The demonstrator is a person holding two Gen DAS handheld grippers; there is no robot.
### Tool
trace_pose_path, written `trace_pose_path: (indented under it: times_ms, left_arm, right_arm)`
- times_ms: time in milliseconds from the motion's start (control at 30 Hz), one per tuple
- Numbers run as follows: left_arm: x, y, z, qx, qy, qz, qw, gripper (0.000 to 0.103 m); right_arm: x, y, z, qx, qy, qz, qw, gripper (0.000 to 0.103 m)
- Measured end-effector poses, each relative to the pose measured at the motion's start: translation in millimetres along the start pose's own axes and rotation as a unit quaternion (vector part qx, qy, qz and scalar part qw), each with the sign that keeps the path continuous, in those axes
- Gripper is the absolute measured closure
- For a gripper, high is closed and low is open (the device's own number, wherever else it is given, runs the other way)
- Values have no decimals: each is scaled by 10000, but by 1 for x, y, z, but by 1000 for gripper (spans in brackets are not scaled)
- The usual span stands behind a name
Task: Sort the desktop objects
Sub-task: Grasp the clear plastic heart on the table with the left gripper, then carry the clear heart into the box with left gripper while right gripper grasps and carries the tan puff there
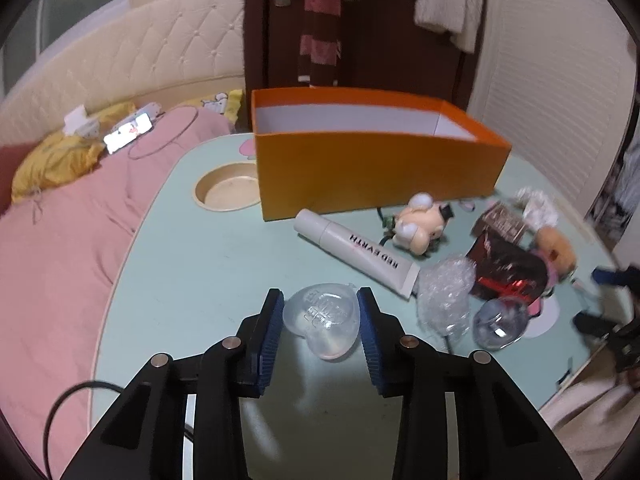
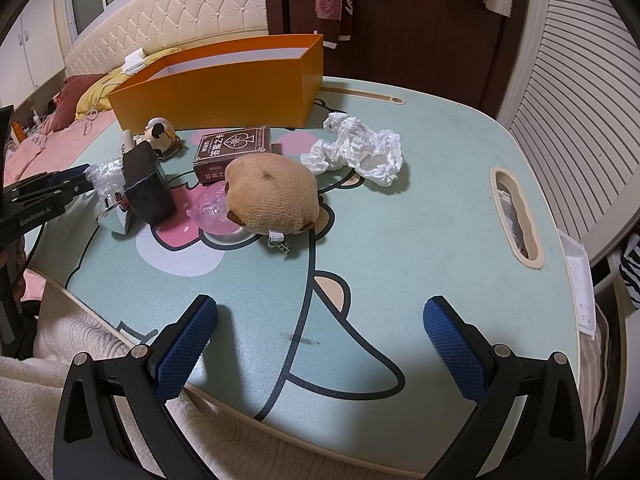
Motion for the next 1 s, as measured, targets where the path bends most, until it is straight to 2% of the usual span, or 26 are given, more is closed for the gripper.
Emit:
trace_pose_path:
  times_ms: [200, 300, 467, 600, 700, 867, 967, 1000]
  left_arm:
    - [-14, 2, 0, -228, -283, -233, 9991, 68]
    - [-21, 0, -3, -161, -430, -153, 9988, 68]
    - [-24, -5, -3, -38, -512, -166, 9985, 68]
    - [-23, -7, -4, -10, -481, -209, 9986, 68]
    - [-24, -7, -3, -40, -510, -249, 9984, 68]
    - [-23, -6, -4, -75, -475, -280, 9985, 68]
    - [-23, -6, -4, -68, -479, -279, 9984, 68]
    - [-23, -6, -4, -67, -490, -284, 9984, 68]
  right_arm:
    - [0, 1, 1, 3, -4, 3, 10000, 0]
    - [-1, 2, 1, -12, -19, 9, 10000, 0]
    - [-16, 13, 12, -214, -377, 132, 9990, 4]
    - [-26, 16, 35, 8, -624, 575, 9964, 9]
    - [-16, 12, 51, 416, -515, 952, 9933, 10]
    - [5, 15, 64, 497, -372, 926, 9938, 24]
    - [13, 16, 63, 608, -281, 1104, 9916, 35]
    - [13, 16, 62, 633, -284, 1194, 9904, 44]
Point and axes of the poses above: each gripper's, at about its wrist camera, not at the fingertips, and x roughly the way its jaws point, y to its left, z to its top, the point moved 10 cm from there along x, roughly the way its jaws point, and after that the axes turned 12 degrees about y, right-handed, at the moved point
